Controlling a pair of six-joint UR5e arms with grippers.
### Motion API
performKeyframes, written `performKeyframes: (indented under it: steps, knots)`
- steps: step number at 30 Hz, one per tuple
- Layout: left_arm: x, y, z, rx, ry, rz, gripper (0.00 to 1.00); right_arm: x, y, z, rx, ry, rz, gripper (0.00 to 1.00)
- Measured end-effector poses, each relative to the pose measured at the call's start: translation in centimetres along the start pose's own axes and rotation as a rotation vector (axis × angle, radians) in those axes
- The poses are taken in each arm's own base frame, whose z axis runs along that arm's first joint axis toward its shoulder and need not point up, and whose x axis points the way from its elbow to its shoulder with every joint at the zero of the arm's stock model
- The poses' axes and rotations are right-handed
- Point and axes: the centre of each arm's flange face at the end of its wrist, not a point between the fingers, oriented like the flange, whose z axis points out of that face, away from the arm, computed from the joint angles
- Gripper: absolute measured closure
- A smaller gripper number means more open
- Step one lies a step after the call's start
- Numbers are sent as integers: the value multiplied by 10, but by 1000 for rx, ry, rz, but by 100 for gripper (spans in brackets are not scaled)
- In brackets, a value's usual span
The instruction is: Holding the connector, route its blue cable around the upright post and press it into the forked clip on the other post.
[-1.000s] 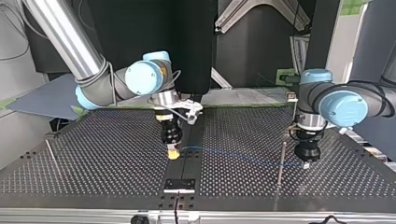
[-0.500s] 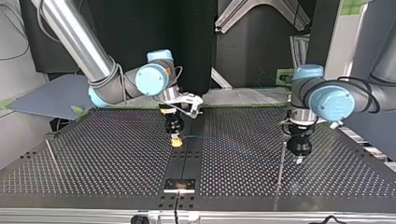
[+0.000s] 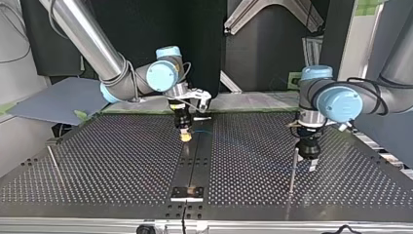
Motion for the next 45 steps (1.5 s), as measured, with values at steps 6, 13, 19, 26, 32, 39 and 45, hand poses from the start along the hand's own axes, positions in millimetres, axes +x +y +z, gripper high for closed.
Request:
performKeyframes:
  steps: [6, 13, 19, 26, 32, 39, 45]
  knots:
    - [19, -2, 5, 4, 47, 19, 0, -33, 2, 3, -4, -47, -10, 100]
    - [38, 4, 12, -27, 78, 30, 0, -76, 2, 9, -6, -93, -19, 100]
    - [44, 4, 12, -34, 99, 50, 0, -112, -1, 7, 2, -129, -24, 100]
    - [45, 2, 12, -38, 100, 53, 0, -143, -2, 3, 10, -140, -21, 100]
    - [46, -2, 11, -31, 97, 50, 0, -175, -7, 0, 17, -172, -32, 100]
    - [47, -5, 10, -35, 95, 47, 0, -211, -13, -3, 30, -192, -36, 100]
    - [47, -6, 9, -46, 94, 49, 0, -240, -13, -4, 31, -208, -37, 100]
